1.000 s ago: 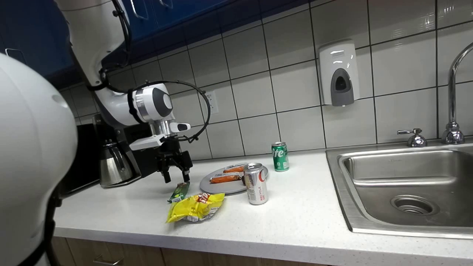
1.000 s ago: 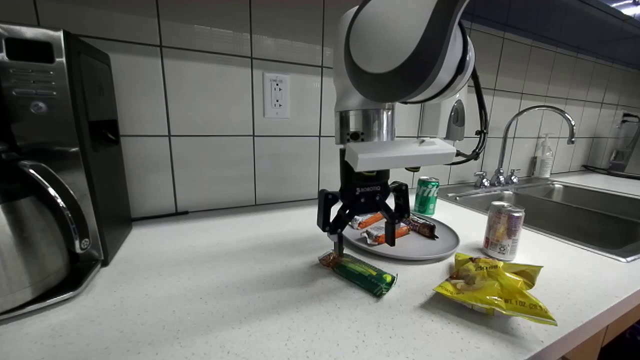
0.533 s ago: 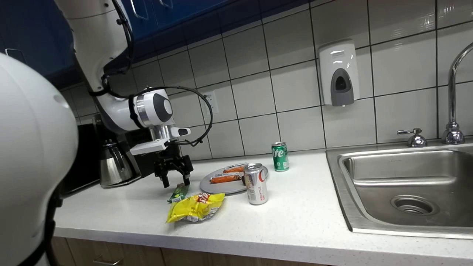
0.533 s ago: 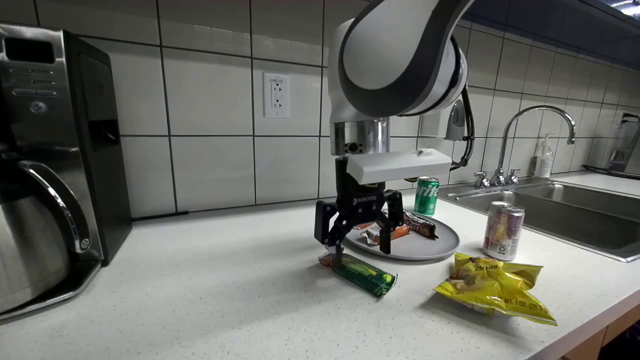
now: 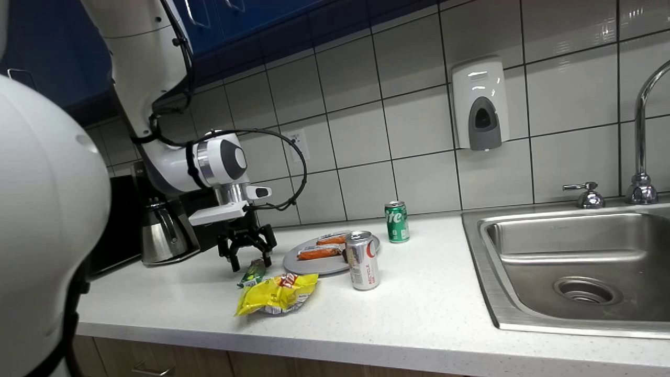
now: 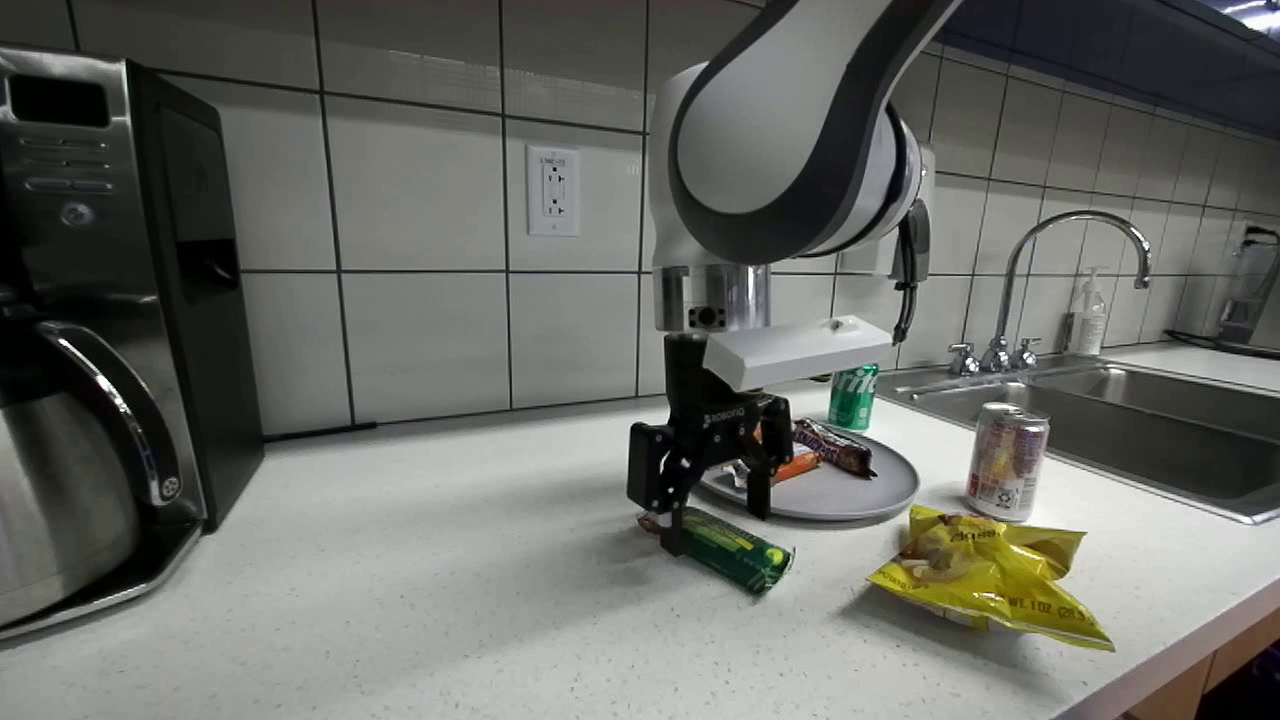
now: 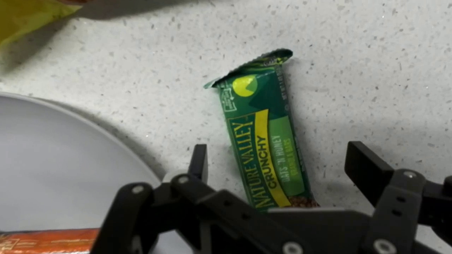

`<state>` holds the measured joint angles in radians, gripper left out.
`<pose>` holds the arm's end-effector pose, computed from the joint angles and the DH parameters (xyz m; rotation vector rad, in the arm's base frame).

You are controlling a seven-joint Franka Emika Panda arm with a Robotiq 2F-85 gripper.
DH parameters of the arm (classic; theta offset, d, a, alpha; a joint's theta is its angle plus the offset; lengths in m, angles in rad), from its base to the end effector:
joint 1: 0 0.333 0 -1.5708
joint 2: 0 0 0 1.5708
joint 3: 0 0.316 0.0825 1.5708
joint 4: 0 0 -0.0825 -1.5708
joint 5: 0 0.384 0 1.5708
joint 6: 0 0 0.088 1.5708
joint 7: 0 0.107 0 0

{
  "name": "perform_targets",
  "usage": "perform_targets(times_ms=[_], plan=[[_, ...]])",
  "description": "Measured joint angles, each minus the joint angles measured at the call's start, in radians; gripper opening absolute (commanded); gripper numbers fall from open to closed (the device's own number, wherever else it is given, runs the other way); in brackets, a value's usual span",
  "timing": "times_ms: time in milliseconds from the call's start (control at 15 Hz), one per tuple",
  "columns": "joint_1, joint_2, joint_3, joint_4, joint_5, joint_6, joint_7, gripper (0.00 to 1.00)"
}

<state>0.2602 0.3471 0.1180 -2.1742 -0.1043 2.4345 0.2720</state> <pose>0.5148 0.2048 0.2247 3.0775 0.2825 -0.1096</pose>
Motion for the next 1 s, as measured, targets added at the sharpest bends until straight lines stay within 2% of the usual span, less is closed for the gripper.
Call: perform_targets(times_ms=[67, 133, 200, 667, 1000], plan=[[0.0, 0.003, 0.0, 0.002, -0.002, 0.0, -0.011, 1.0], [0.001, 0.006, 0.0, 0.004, -0.002, 0.001, -0.02, 0.9], [0.001, 0.007, 0.001, 0.006, -0.002, 0.004, -0.028, 0.74], [0.005, 0.008, 0.003, 0.01, -0.002, 0.015, -0.058, 0.18], [0.005, 0.008, 0.003, 0.01, -0.002, 0.016, -0.06, 0.16]])
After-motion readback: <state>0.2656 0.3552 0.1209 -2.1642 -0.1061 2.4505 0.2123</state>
